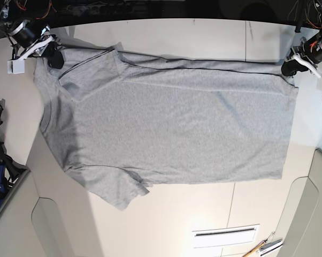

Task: Fold the T-shirt properly
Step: 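Lay the folded side flat, release both grippers and withdraw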

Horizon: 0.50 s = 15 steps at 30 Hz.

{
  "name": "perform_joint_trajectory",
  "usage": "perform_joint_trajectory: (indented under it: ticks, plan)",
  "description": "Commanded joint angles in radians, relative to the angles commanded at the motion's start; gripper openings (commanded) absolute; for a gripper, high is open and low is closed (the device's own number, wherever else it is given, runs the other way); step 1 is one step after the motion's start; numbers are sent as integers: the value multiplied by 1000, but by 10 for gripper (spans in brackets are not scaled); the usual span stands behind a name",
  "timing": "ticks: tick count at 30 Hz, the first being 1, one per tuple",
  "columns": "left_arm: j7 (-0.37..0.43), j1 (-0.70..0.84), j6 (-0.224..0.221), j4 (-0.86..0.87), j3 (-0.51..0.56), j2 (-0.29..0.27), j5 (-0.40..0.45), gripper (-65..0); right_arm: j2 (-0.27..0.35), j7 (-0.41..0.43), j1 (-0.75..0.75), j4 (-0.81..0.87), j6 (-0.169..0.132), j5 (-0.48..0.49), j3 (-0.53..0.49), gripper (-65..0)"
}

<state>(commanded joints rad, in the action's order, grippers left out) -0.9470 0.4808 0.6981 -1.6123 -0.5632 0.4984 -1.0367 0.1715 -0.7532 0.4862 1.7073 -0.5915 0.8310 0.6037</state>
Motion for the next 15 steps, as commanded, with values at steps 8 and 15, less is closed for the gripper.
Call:
perform_joint_trajectory:
  ticks: [8,15]
  plan:
    - [0,97,0,-14,0,0,-20,-650,0,-3,91,24,0,0,1,-650]
    - [0,123,0,-14,-1,-6,-19,-650,0,-3,107,24,1,-15,1,-650]
